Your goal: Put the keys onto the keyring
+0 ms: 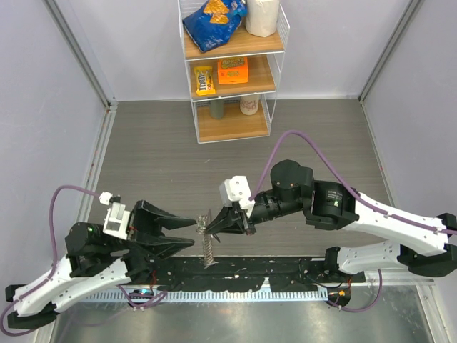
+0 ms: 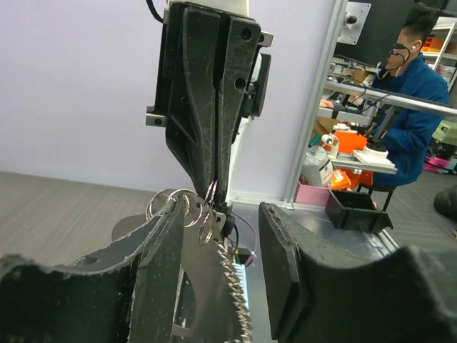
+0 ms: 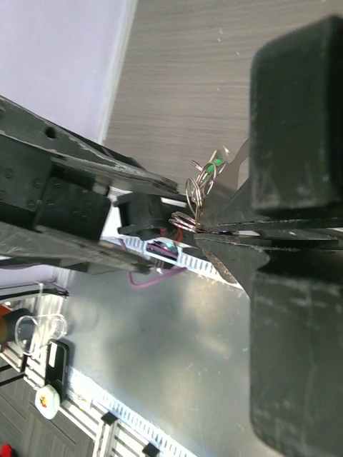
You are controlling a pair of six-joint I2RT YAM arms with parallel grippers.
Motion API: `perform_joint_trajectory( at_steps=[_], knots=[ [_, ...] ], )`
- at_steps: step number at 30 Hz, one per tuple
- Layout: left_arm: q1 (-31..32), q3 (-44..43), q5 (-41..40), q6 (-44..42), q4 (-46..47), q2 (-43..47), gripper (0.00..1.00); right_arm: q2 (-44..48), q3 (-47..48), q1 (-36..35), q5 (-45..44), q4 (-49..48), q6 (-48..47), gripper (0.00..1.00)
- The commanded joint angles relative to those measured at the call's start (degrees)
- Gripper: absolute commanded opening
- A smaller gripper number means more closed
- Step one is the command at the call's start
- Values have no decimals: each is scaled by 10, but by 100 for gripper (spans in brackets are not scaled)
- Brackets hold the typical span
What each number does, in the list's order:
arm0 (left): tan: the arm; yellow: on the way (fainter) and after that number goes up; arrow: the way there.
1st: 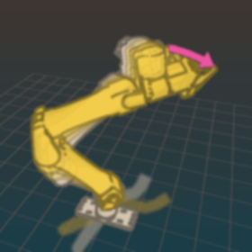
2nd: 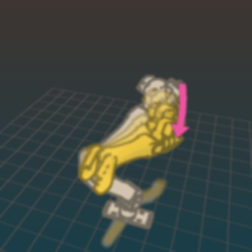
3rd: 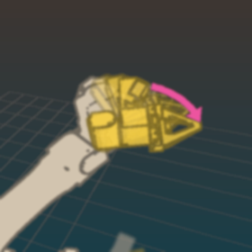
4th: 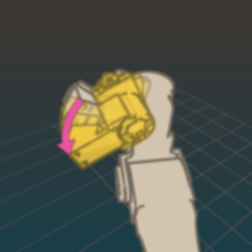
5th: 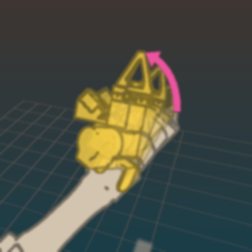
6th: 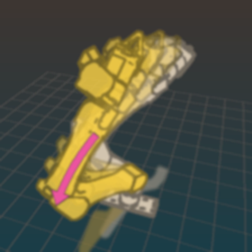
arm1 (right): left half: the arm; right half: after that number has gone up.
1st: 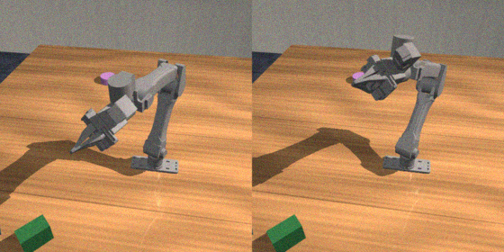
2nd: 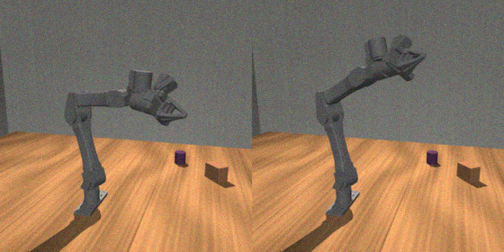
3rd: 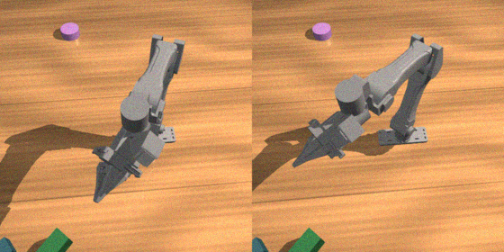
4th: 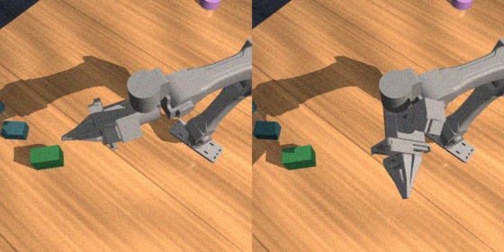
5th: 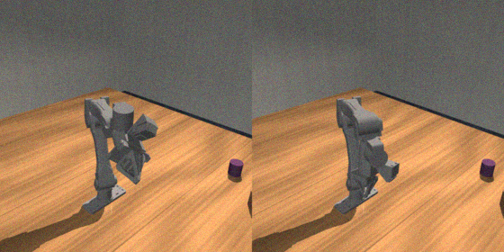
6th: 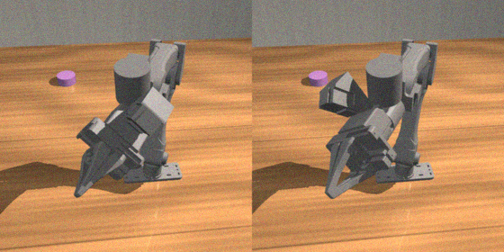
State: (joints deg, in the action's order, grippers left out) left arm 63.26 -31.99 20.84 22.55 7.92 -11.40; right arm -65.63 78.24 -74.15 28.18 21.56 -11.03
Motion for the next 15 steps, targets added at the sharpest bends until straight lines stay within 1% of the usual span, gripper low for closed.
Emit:
perform_joint_trajectory(
  at_steps=[1, 4, 9, 15],
  knots=[
    [-2, -54, 13, 0, -119, -9, 54, 13, 21, -3, -11, 27, 33, 5],
    [-2, -76, 3, -4, -160, -22, 56, 11, 24, -3, -2, 45, 42, 5],
    [-1, -112, -16, 0, -231, -58, 58, 4, 19, -3, 10, 54, 60, 5],
    [-2, -135, 9, 1, -269, -94, 59, -19, 24, -3, 17, 60, 82, 5]
  ],
)
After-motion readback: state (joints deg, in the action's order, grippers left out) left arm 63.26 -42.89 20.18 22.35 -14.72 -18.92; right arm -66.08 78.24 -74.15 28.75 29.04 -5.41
